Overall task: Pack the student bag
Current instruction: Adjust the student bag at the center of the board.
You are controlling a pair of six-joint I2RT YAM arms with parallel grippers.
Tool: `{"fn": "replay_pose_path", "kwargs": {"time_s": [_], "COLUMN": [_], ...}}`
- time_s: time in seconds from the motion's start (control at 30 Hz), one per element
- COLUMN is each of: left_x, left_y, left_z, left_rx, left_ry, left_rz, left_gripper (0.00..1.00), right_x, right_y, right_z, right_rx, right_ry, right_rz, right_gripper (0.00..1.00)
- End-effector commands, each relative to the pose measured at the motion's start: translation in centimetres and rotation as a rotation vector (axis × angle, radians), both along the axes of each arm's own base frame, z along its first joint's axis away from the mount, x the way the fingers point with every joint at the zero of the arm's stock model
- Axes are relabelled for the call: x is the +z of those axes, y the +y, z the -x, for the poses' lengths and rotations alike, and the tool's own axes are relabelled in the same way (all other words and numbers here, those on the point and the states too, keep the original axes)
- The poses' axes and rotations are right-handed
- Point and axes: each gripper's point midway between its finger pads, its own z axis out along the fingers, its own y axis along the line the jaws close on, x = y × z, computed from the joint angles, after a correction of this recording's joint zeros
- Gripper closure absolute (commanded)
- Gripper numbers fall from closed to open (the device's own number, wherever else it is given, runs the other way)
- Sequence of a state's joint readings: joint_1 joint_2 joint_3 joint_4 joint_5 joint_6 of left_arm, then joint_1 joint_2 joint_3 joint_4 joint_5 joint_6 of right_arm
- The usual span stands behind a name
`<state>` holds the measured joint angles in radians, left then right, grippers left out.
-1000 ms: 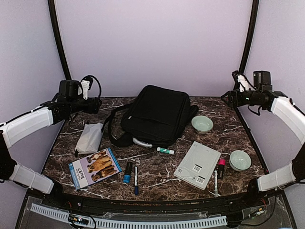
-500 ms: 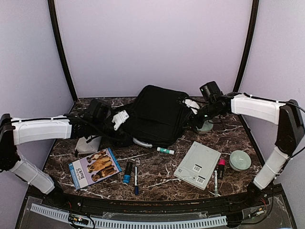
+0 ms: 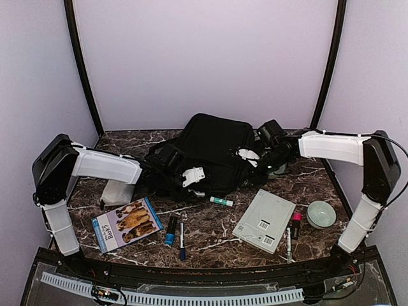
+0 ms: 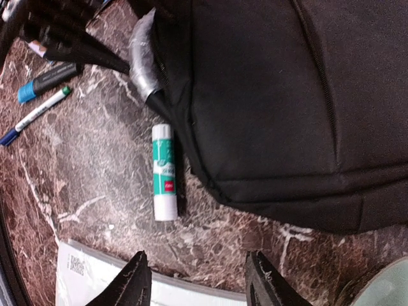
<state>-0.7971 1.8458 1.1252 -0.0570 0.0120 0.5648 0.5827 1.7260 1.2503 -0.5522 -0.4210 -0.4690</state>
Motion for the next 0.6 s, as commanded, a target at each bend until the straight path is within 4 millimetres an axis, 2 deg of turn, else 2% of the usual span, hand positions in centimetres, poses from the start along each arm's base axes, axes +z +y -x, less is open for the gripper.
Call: {"fn": "replay_pose_path", "kwargs": {"time_s": [0.0, 0.1, 0.2, 0.37, 0.43, 0.47, 0.57], "left_x": [1.0, -0.4, -1.0, -0.9, -0.3, -0.1, 0.8], "left_y": [-1.6, -2.4, -3.2, -3.4, -3.2, -3.0, -2.6], "left_z": [-1.1, -1.0, -0.4, 1.2, 1.7, 2.0, 2.6], "left_rx": [-0.049, -0.064, -0.079, -0.065, -0.041, -0.035, 0.012], "left_ry": [-0.089, -0.053, -0.016, 0.051, 0.064, 0.067, 0.086], "left_rz": [0.033, 0.031, 0.044, 0.081, 0.113, 0.121, 0.172], "left_gripper": [0.4, 0.47, 0.63, 0.83, 0.89, 0.9, 0.93], "right_x": [-0.2, -1.2, -1.3, -1.2, -1.9, -1.8, -3.8], "right_y": [-1.4, -2.1, -2.5, -2.7, -2.6, -2.6, -2.7], "right_z": [2.1, 2.7, 1.9, -1.8, -3.5, -4.6, -6.8], "right_rx": [0.028, 0.019, -0.011, -0.093, -0.136, -0.169, -0.224], "right_ry": [-0.015, -0.001, -0.019, -0.074, -0.086, -0.106, -0.105], "right_rz": [0.029, 0.051, 0.062, 0.11, 0.141, 0.152, 0.247], "right_gripper": [0.5, 0.5, 0.5, 0.5, 0.48, 0.47, 0.47]}}
